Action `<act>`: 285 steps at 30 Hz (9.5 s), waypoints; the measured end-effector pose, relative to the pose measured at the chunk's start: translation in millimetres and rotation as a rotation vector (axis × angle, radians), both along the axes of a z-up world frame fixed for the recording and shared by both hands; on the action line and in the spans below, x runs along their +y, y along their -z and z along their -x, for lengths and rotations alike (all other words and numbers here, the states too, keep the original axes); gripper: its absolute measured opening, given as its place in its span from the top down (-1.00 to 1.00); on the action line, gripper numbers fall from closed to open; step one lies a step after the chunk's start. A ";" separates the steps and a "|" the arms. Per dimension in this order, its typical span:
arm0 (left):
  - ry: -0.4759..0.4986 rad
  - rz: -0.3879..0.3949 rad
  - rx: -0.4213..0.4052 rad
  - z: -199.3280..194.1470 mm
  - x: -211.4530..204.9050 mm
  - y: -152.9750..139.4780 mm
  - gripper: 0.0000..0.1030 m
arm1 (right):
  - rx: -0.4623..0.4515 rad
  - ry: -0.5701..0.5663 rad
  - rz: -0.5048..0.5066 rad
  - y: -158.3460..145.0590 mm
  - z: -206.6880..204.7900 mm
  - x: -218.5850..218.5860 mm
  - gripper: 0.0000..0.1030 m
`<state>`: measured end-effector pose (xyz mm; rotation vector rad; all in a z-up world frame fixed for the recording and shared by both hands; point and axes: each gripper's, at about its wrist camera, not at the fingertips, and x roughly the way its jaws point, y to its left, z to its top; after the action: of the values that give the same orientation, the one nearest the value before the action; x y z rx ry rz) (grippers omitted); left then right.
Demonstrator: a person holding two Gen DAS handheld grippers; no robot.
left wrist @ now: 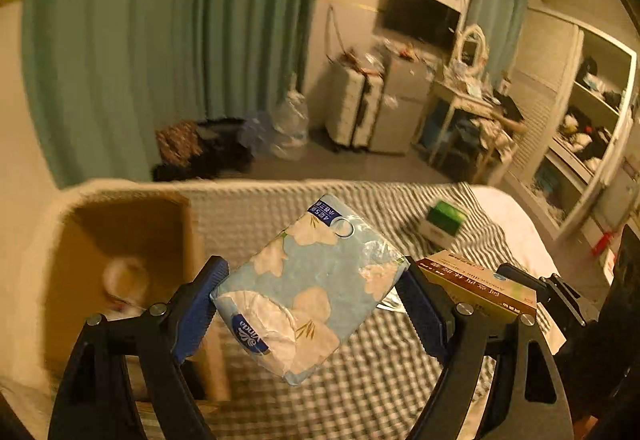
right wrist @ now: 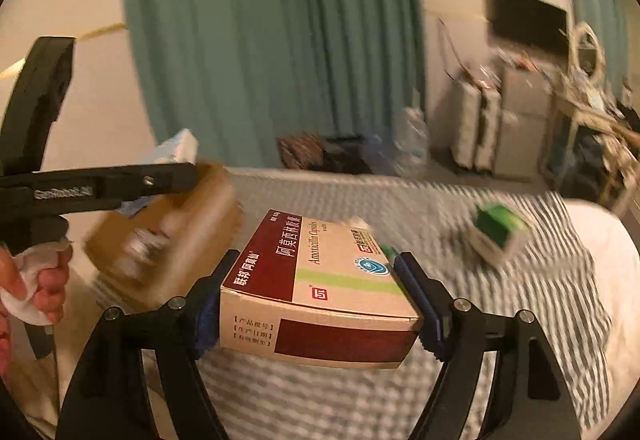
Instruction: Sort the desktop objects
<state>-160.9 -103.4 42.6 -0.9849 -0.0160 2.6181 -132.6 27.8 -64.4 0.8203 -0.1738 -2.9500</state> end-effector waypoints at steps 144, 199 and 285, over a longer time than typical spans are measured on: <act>-0.055 0.017 -0.348 19.5 117.1 250.4 -0.31 | -0.215 0.084 -0.102 80.9 36.6 83.2 -0.52; -0.322 0.036 0.026 21.0 -136.7 71.8 0.79 | -0.118 -0.244 0.101 -21.6 153.3 -187.9 -0.52; -0.057 0.025 -0.310 129.3 204.5 261.8 0.00 | -0.324 0.436 0.105 216.3 46.0 226.5 -0.33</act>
<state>-290.2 101.0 -219.2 -1.4084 -0.0875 2.4936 -178.6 254.3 -280.7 1.3983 -0.5912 -3.1259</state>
